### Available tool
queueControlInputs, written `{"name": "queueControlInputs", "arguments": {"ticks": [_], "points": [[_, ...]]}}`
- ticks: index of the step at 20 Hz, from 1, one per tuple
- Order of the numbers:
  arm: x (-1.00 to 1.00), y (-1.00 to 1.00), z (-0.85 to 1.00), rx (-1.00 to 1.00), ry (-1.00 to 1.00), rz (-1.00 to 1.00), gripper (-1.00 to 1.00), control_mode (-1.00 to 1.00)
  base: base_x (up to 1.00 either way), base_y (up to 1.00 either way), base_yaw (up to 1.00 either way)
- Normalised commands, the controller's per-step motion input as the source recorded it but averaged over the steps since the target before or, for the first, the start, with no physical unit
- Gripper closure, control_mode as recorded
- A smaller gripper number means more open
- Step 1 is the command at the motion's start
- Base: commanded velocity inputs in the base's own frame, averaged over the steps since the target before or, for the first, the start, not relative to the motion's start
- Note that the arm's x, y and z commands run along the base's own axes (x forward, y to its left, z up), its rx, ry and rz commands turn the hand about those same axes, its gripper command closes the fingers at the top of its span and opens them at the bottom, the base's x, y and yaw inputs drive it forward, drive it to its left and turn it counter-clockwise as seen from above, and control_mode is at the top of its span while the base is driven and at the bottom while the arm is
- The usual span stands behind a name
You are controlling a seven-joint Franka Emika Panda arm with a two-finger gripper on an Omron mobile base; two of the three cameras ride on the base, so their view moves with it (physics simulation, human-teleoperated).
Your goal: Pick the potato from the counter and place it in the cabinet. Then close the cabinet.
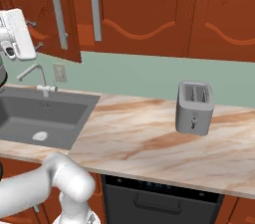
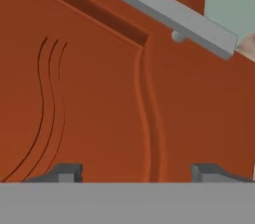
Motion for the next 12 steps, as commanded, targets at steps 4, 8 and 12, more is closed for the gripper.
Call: {"name": "queueControlInputs", "arguments": {"ticks": [4, 8, 12], "points": [[0.97, -0.91, 0.0, 0.05, -0.16, 0.38, -1.0, -1.0, 0.0, 0.0, 0.0], [0.89, -0.86, -0.06, 0.06, -0.15, 0.39, -1.0, -1.0, 0.0, 0.0, 0.0], [0.83, -0.8, -0.22, 0.04, -0.1, 0.41, -1.0, -1.0, 0.0, 0.0, 0.0]]}}
